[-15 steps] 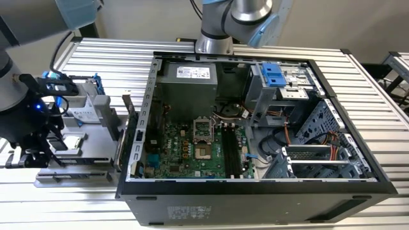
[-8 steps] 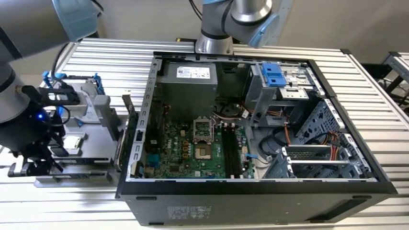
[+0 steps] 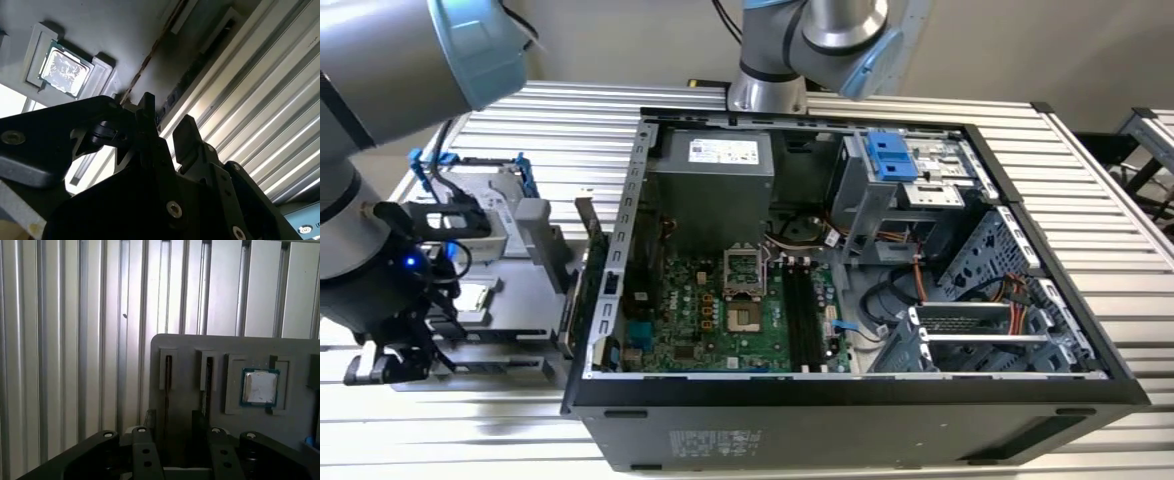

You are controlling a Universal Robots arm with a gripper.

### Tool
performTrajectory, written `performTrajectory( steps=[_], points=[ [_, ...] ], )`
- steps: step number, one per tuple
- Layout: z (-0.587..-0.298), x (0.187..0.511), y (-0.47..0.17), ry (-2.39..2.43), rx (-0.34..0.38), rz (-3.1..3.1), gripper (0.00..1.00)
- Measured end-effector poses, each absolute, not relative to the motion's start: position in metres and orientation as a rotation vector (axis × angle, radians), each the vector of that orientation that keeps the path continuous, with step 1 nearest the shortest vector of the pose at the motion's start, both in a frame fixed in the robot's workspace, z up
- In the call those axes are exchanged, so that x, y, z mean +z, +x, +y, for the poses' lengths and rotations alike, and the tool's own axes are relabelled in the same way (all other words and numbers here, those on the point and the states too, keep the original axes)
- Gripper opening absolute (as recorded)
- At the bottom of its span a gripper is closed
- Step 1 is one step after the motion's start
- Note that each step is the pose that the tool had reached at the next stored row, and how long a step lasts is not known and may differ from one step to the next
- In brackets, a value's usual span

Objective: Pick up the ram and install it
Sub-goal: 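Pick up the ram and move it above insertion slot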

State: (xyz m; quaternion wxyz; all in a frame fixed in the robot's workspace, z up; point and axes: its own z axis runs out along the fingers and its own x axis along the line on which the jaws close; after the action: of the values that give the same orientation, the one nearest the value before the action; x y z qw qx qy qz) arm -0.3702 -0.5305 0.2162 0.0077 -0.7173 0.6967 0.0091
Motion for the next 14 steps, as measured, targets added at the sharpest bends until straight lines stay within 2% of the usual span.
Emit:
performTrajectory(
  steps=[14],
  points=[
    [-0.531, 0.196, -0.370, -2.233, 0.028, 2.189, 1.00]
  ],
)
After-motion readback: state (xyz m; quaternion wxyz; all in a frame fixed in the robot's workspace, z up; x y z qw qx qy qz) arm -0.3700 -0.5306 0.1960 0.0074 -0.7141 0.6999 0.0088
